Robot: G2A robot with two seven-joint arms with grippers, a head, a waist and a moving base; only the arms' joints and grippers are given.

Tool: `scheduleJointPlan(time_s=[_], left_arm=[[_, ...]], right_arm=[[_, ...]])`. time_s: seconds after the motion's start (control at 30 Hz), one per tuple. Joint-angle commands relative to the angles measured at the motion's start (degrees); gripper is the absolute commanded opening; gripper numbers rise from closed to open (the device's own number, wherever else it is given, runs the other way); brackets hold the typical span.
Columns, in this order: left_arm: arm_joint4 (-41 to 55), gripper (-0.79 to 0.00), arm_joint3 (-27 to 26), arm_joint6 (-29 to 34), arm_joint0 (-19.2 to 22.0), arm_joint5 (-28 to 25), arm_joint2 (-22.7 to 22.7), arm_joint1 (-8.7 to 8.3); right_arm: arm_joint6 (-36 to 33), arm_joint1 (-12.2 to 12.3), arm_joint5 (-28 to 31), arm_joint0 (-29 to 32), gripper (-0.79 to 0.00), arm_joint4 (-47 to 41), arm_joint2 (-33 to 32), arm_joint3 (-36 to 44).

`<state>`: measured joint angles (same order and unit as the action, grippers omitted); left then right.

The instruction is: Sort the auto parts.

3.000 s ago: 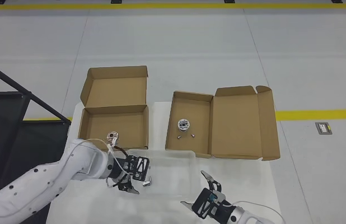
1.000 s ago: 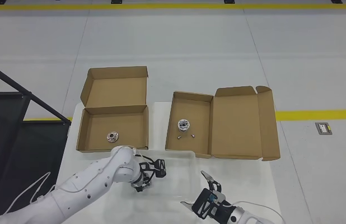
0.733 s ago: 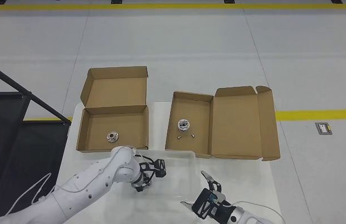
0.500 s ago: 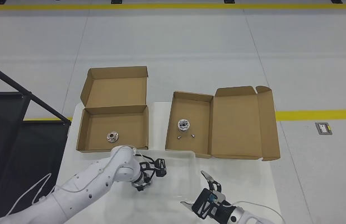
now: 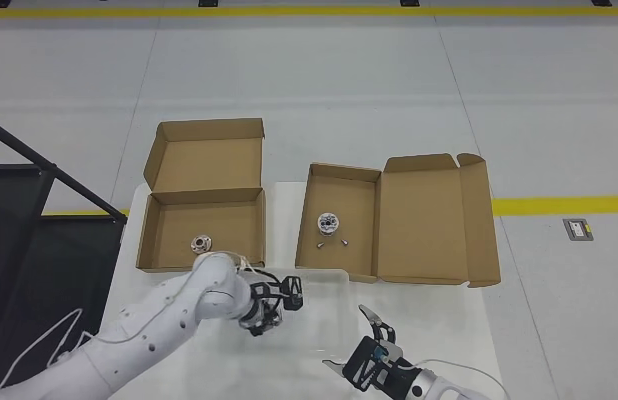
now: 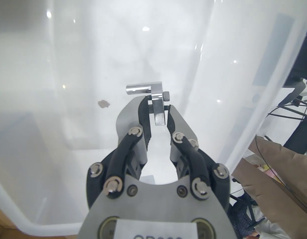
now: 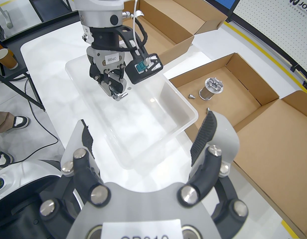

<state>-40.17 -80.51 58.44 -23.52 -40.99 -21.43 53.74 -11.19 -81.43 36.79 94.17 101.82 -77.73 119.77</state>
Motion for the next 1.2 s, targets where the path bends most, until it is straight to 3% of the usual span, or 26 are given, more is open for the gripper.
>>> scheduleJointPlan(time_s=[0.0, 0.2, 0.4, 0.67, 1.17], left_arm=[[-0.2, -0.785, -2.8, 0.3, -0.7, 0.7, -2.3, -1.52], [-1.1, -0.785, -11.3, 0.4, -5.3, 2.8, -12.0, -7.26], [-3.8, -0.785, -17.3, -0.8, -13.8, 6.2, -24.3, -13.28], [-5.7, -0.785, -21.9, -8.8, -26.2, 8.2, -39.0, -18.48], [-5.2, -0.785, -22.4, -10.4, -27.7, 8.4, -39.8, -18.71]], right_arm=[[0.0, 0.0, 0.0, 0.0, 0.000, 0.0, 0.0, 0.0], [0.0, 0.0, 0.0, 0.0, 0.000, 0.0, 0.0, 0.0], [0.0, 0.0, 0.0, 0.0, 0.000, 0.0, 0.0, 0.0], [0.0, 0.0, 0.0, 0.0, 0.000, 0.0, 0.0, 0.0], [0.0, 0.0, 0.0, 0.0, 0.000, 0.0, 0.0, 0.0]])
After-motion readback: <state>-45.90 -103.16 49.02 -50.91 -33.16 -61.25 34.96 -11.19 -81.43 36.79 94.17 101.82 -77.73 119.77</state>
